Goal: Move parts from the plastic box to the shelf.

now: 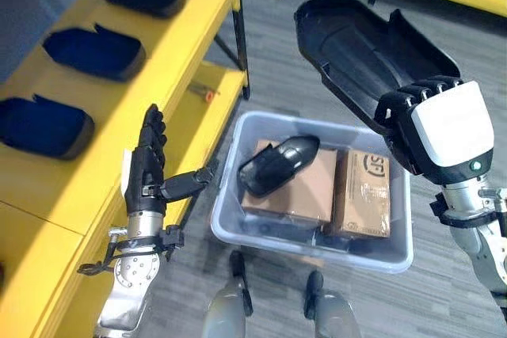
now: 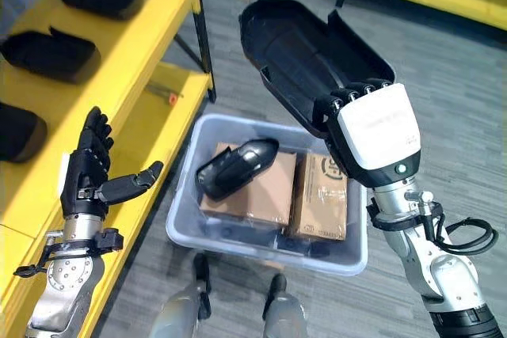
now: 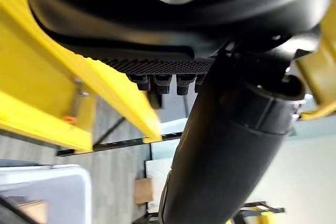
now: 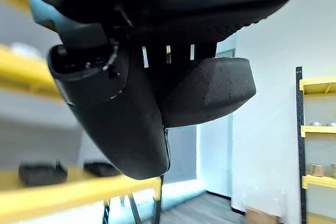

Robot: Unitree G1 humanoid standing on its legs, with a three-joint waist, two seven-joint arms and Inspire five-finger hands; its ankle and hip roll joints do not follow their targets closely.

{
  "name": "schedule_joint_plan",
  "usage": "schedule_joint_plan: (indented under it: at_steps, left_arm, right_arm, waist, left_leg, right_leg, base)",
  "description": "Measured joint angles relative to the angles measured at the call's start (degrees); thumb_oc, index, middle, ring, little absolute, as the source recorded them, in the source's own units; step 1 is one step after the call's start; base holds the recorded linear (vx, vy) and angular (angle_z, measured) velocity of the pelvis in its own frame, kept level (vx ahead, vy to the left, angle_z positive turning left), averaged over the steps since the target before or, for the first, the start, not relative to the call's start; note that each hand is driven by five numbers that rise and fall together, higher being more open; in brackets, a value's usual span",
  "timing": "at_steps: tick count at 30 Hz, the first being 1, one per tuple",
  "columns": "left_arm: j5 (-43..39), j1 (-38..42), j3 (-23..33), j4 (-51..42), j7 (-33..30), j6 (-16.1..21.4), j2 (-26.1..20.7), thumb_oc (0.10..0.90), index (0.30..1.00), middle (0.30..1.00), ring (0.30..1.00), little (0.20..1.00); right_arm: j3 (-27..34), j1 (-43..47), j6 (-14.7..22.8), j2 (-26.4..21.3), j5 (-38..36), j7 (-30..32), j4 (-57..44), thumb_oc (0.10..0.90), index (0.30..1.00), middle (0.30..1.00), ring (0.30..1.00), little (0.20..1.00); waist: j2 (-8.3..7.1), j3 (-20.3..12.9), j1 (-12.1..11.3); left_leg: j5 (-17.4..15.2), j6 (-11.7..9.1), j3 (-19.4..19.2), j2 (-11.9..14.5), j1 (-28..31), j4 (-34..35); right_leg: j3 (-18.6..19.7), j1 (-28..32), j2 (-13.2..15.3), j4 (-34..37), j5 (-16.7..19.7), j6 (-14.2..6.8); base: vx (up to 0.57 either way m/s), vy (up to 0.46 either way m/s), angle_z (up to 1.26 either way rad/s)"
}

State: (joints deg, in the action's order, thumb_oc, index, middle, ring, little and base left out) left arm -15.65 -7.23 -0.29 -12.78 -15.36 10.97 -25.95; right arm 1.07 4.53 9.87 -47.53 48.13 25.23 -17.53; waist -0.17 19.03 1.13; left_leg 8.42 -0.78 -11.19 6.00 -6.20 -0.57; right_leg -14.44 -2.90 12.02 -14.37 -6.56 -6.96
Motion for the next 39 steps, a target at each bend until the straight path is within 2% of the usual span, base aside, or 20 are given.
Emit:
schedule_joint_plan:
  at_steps: [6, 9, 12, 14, 15, 16, 17, 18, 19, 20, 21, 23, 24, 27, 28, 29, 30, 31, 35, 39]
  left_arm:
    - [-2.25, -4.0, -0.21, 2.04, 1.21, -0.38, 0.74, 0.9, 1.0, 1.0, 1.0, 1.0]
    - [-2.77, -6.18, 0.03, 2.1, 1.24, -0.86, 3.13, 0.9, 1.0, 1.0, 1.0, 1.0]
    - [-4.64, -10.16, 0.1, 3.21, 1.2, -1.35, 5.11, 0.9, 1.0, 1.0, 1.0, 1.0]
    - [-5.66, -12.03, 0.02, 3.44, 1.21, -1.89, 5.53, 0.9, 1.0, 1.0, 1.0, 1.0]
    - [-6.69, -13.34, 0.01, 4.67, 1.13, -2.38, 6.8, 0.9, 1.0, 1.0, 1.0, 1.0]
    - [-6.8, -13.46, -0.11, 5.84, 1.09, -2.44, 7.24, 0.9, 1.0, 1.0, 1.0, 1.0]
    - [-7.2, -13.29, -0.16, 6.72, 1.15, -2.6, 7.67, 0.9, 1.0, 1.0, 1.0, 1.0]
    - [-8.0, -13.32, -0.24, 6.92, 1.26, -2.73, 7.4, 0.9, 1.0, 1.0, 1.0, 1.0]
    - [-8.55, -13.2, -0.61, 7.72, 1.49, -2.87, 7.08, 0.9, 1.0, 1.0, 1.0, 1.0]
    - [-8.72, -13.19, -0.61, 8.06, 1.57, -3.02, 7.01, 0.9, 1.0, 1.0, 1.0, 1.0]
    - [-8.8, -13.04, -0.61, 8.96, 1.91, -3.41, 6.74, 0.9, 1.0, 1.0, 1.0, 1.0]
    - [-8.79, -12.31, -1.23, 9.67, 2.12, -3.53, 6.6, 0.9, 1.0, 1.0, 1.0, 1.0]
    - [-8.78, -11.62, -2.05, 9.85, 2.24, -3.52, 6.63, 0.9, 1.0, 1.0, 1.0, 1.0]
    - [-8.76, -10.17, -4.23, 9.84, 2.33, -3.52, 6.61, 0.9, 1.0, 1.0, 1.0, 1.0]
    - [-8.77, -9.47, -5.18, 9.69, 2.32, -3.52, 6.62, 0.9, 1.0, 1.0, 1.0, 1.0]
    - [-8.79, -8.77, -5.34, 9.64, 2.35, -3.52, 6.4, 0.9, 1.0, 1.0, 1.0, 1.0]
    - [-8.8, -8.03, -5.18, 9.81, 2.3, -3.55, 6.33, 0.9, 1.0, 1.0, 1.0, 1.0]
    - [-8.79, -7.59, -5.01, 9.77, 2.27, -3.55, 6.4, 0.9, 1.0, 1.0, 1.0, 1.0]
    - [-8.8, -8.41, -3.57, 9.95, 2.25, -3.55, 6.07, 0.9, 1.0, 1.0, 1.0, 1.0]
    - [-8.78, -9.49, -2.03, 9.83, 2.24, -3.53, 5.73, 0.9, 1.0, 1.0, 1.0, 1.0]
  right_arm:
    - [-4.38, 2.29, 1.06, 0.5, -8.54, -3.42, 0.5, 0.4, 0.3, 0.3, 0.3, 0.3]
    - [-5.21, 2.32, 1.27, 1.03, -10.22, -3.72, 1.99, 0.4, 0.3, 0.3, 0.3, 0.3]
    - [-7.37, 2.68, 0.8, 1.66, -11.89, -3.78, 3.45, 0.4, 0.3, 0.3, 0.3, 0.3]
    - [-8.54, 2.7, 0.8, 2.03, -12.45, -3.75, 3.87, 0.4, 0.3, 0.3, 0.3, 0.3]
    - [-9.38, 2.59, 0.86, 2.26, -12.44, -3.74, 4.56, 0.4, 0.3, 0.3, 0.3, 0.3]
    - [-9.61, 2.63, 0.71, 2.25, -12.49, -3.66, 5.01, 0.4, 0.3, 0.3, 0.3, 0.3]
    - [-9.37, 2.63, 0.07, 2.09, -12.48, -3.58, 5.57, 0.4, 0.3, 0.3, 0.3, 0.3]
    - [-9.28, 2.7, -0.24, 1.95, -12.51, -3.39, 6.37, 0.4, 0.3, 0.3, 0.3, 0.3]
    - [-9.26, 2.48, -0.83, 2.08, -12.49, -3.37, 7.25, 0.4, 0.3, 0.3, 0.3, 0.3]
    - [-9.27, 2.37, -1.13, 2.29, -12.49, -3.37, 7.37, 0.4, 0.3, 0.3, 0.3, 0.3]
    - [-9.21, 2.27, -1.69, 2.57, -12.49, -3.36, 7.42, 0.4, 0.3, 0.3, 0.3, 0.3]
    - [-8.47, 1.69, -1.77, 2.85, -12.48, -3.33, 7.4, 0.4, 0.3, 0.3, 0.3, 0.3]
    - [-7.67, 1.5, -1.81, 3.02, -12.48, -3.24, 7.49, 0.4, 0.3, 0.3, 0.3, 0.3]
    - [-5.74, 1.1, -2.12, 4.32, -12.78, -1.46, 7.5, 0.4, 0.3, 0.3, 0.3, 0.3]
    - [-4.95, 1.11, -2.17, 4.15, -12.89, -1.04, 7.45, 0.4, 0.3, 0.3, 0.3, 0.3]
    - [-4.74, 1.06, -2.38, 4.54, -12.88, -0.62, 7.45, 0.4, 0.3, 0.3, 0.3, 0.3]
    - [-4.68, 1.05, -2.26, 4.54, -12.86, -0.47, 7.44, 0.4, 0.3, 0.3, 0.3, 0.3]
    - [-4.65, 1.1, -2.29, 4.68, -12.87, -0.05, 7.46, 0.4, 0.3, 0.3, 0.3, 0.3]
    - [-4.86, -0.26, -1.78, 6.91, -12.81, -0.04, 8.91, 0.4, 0.3, 0.3, 0.3, 0.3]
    - [-4.82, -0.7, -2.2, 8.01, -12.65, -0.02, 8.95, 0.4, 0.3, 0.3, 0.3, 0.3]
  waist:
    - [1.78, -4.33, 0.53]
    - [2.38, -4.96, 0.19]
    - [3.51, -5.72, -1.02]
    - [4.19, -6.01, -1.45]
    - [4.81, -6.43, -1.75]
    - [5.34, -6.65, -2.56]
    - [5.47, -6.76, -2.37]
    - [5.23, -6.75, -3.12]
    - [4.94, -6.73, -2.96]
    - [4.6, -6.83, -3.14]
    - [3.49, -6.81, -3.18]
    - [2.41, -6.78, -2.6]
    - [2.28, -6.7, -2.79]
    - [3.28, -7.05, -2.4]
    - [4.36, -7.04, -1.09]
    - [4.35, -6.99, -0.07]
    - [3.95, -6.99, 0.21]
    - [4.06, -7.0, 0.12]
    - [4.03, -6.88, -2.82]
    - [3.67, -6.65, -2.83]
  left_leg:
    - [0.07, -0.5, -1.16, 1.5, 3.87, 0.89]
    - [0.45, -1.1, -0.95, 2.98, 4.53, 0.86]
    - [0.21, -1.89, 0.46, 5.01, 4.04, 0.83]
    - [0.11, -2.01, 1.97, 5.67, 3.44, 0.92]
    - [-2.23, -4.21, 2.09, 6.87, 3.31, 1.94]
    - [-4.5, -2.01, 1.66, 6.83, 2.51, 2.04]
    - [-7.64, -1.11, 0.6, 8.4, 1.08, 1.18]
    - [-7.58, 0.99, -0.56, 8.5, -0.15, 0.11]
    - [-7.22, 0.82, -2.27, 8.7, -0.58, -1.76]
    - [-6.72, 0.2, -2.66, 8.65, -0.58, -2.76]
    - [-5.35, -1.91, -2.73, 8.77, -0.26, -5.71]
    - [-4.14, -3.84, -2.52, 10.26, 1.03, -8.82]
    - [-4.03, -4.33, -2.52, 11.89, 3.3, -9.32]
    - [-2.79, -4.04, -2.99, 13.81, 7.59, -9.13]
    - [-1.36, -4.48, -4.39, 13.7, 8.13, -7.76]
    - [-1.85, -5.01, -4.37, 12.62, 8.27, -4.61]
    - [-2.14, -4.54, -4.64, 11.55, 7.71, -2.51]
    - [-2.84, -4.4, -5.22, 10.8, 7.2, -0.58]
    - [-3.01, -5.0, -6.37, 8.75, 6.54, -0.58]
    - [-2.93, -4.93, -5.68, 7.94, 6.25, -0.37]
  right_leg:
    - [1.46, 2.51, -1.76, 0.09, -0.35, 0.68]
    - [1.56, 2.78, -3.17, -0.68, -1.32, 1.74]
    - [0.79, 1.55, -5.36, -4.44, -2.99, 4.06]
    - [0.62, 1.14, -6.32, -5.7, -3.77, 4.82]
    - [-0.94, 1.03, -6.51, -5.09, -4.13, 6.39]
    - [-2.42, 1.26, -7.25, -5.06, -3.46, 7.08]
    - [-6.5, 1.6, -6.44, -3.82, -2.56, 8.33]
    - [-8.98, 1.24, -5.55, -4.65, -2.92, 9.35]
    - [-11.24, 1.53, -4.53, -4.89, -3.43, 10.33]
    - [-12.13, 1.49, -3.77, -4.91, -3.33, 10.47]
    - [-13.94, 1.43, -2.03, -4.36, -2.91, 10.68]
    - [-16.06, 2.04, -0.55, -2.76, -1.85, 10.2]
    - [-17.59, 2.29, 0.37, -2.28, -1.66, 10.24]
    - [-20.68, 1.66, 2.24, -3.97, -1.14, 8.89]
    - [-22.12, 1.21, 2.48, -5.55, -1.48, 7.6]
    - [-21.22, -0.03, 3.12, -7.54, -2.05, 6.38]
    - [-19.54, -1.35, 3.9, -8.29, -2.45, 5.46]
    - [-19.36, -2.46, 4.88, -9.17, -2.45, 4.78]
    - [-15.78, -3.44, 6.11, -9.25, -1.78, 3.67]
    - [-16.72, -2.47, 6.63, -7.65, -0.22, 2.61]
  base:
    - [-0.07, -0.207, -0.14]
    - [-0.12, -0.244, 0.0]
    - [-0.15, -0.235, 0.02]
    - [-0.14, -0.107, 0.18]
    - [-0.18, -0.122, 0.53]
    - [-0.23, -0.172, 1.0]
    - [-0.14, -0.109, 1.14]
    - [-0.19, -0.126, 1.37]
    - [-0.14, -0.04, 0.93]
    - [-0.16, -0.015, 0.92]
    - [-0.1, 0.002, 0.68]
    - [-0.04, 0.041, 0.9]
    - [-0.07, 0.097, 0.9]
    - [-0.05, 0.112, 0.77]
    - [0.0, 0.185, 1.14]
    - [0.04, 0.227, 1.22]
    - [0.06, 0.273, 1.14]
    - [0.06, 0.15, 0.7]
    - [0.08, 0.179, 0.16]
    - [0.06, 0.184, 0.13]
